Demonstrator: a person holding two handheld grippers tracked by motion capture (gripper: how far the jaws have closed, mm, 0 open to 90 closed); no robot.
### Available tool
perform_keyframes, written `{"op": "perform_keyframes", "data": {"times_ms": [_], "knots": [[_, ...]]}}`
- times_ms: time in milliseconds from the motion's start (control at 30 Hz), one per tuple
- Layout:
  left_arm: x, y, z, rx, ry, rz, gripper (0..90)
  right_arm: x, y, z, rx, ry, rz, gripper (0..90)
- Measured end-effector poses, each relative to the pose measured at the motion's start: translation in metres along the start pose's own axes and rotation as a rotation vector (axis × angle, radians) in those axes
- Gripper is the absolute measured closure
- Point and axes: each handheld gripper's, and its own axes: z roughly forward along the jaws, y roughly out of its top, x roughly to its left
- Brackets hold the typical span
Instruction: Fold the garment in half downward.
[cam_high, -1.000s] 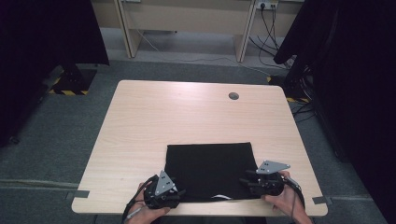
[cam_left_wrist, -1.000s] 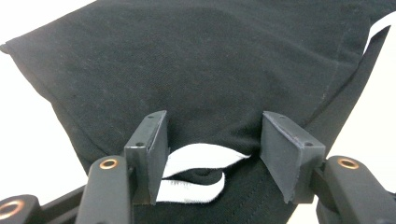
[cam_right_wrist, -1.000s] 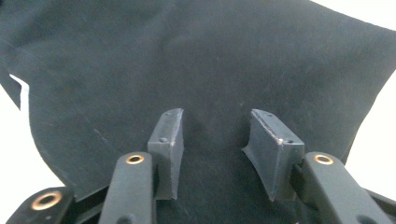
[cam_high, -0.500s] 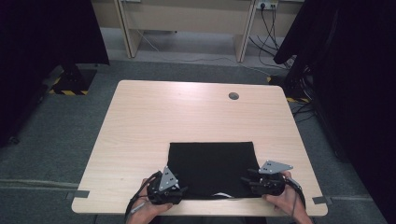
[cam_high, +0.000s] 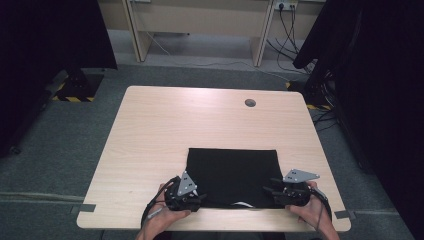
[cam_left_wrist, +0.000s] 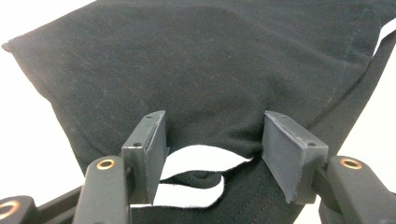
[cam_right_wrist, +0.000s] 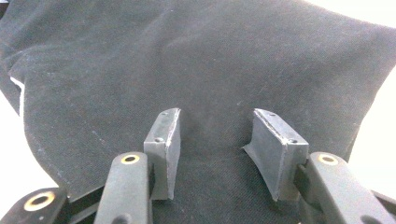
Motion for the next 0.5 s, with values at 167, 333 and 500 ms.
{"op": "perform_keyframes", "data": {"times_ms": [167, 333, 500], "knots": [[0.000, 0.004, 0.004, 0.001, -0.006, 0.006, 39.9, -0.004, -0.001, -0.002, -0.001, -0.002, 0.008, 53.1], [-0.001, 0.007, 0.009, 0.001, -0.010, 0.011, 39.5, -0.008, -0.003, -0.004, -0.001, -0.008, 0.013, 53.0], [-0.003, 0.011, 0.013, -0.001, -0.015, 0.012, 39.3, -0.012, -0.004, -0.006, -0.001, -0.014, 0.020, 53.0]]}}
